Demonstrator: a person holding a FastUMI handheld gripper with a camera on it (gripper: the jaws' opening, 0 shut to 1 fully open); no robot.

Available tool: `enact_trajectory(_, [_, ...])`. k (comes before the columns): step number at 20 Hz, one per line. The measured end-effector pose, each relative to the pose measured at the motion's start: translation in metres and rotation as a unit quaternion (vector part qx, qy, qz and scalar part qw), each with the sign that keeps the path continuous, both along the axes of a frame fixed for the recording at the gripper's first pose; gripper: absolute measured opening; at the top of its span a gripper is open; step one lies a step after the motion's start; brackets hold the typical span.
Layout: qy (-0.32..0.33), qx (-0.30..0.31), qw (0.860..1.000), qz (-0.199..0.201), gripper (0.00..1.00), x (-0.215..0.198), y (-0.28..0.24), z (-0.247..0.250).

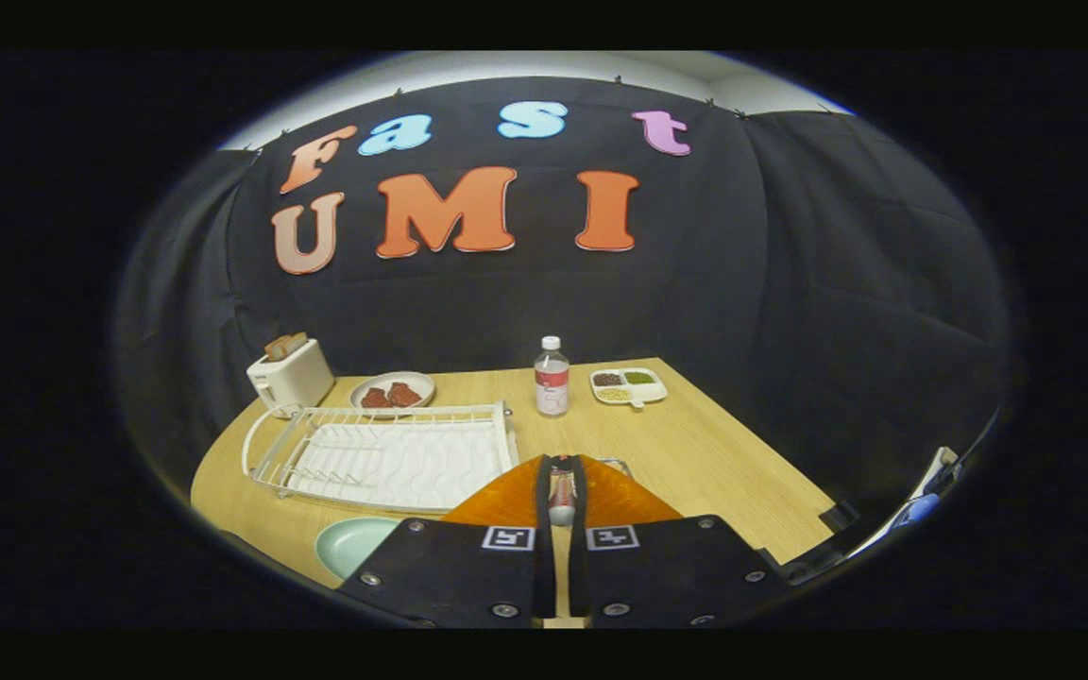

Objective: Take the plate from the dish rack, then take the spoon from the basket and place it into the plate.

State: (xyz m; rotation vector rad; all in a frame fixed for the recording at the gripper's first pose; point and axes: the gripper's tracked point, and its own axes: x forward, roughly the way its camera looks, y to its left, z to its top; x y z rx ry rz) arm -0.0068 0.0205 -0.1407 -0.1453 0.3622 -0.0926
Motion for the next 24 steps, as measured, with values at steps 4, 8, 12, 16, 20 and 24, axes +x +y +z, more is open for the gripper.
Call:
enact_trajectory(4, [-0.003, 0.004, 1.000, 0.030, 0.05, -0.014, 0.039, 0.006])
enact_trajectory(8, [0.003, 0.011, 0.997, 0.070, 0.05, -0.030, 0.083, 0.005])
enact_trajectory(12, [0.008, 0.014, 0.995, 0.101, 0.05, -0.045, 0.117, -0.003])
enact_trajectory(16, [0.019, 0.016, 0.992, 0.125, 0.05, -0.064, 0.143, -0.019])
enact_trajectory(20, [0.041, 0.018, 0.990, 0.133, 0.05, -0.075, 0.156, -0.042])
enact_trajectory(24, [0.059, 0.014, 0.989, 0.137, 0.05, -0.080, 0.160, -0.066])
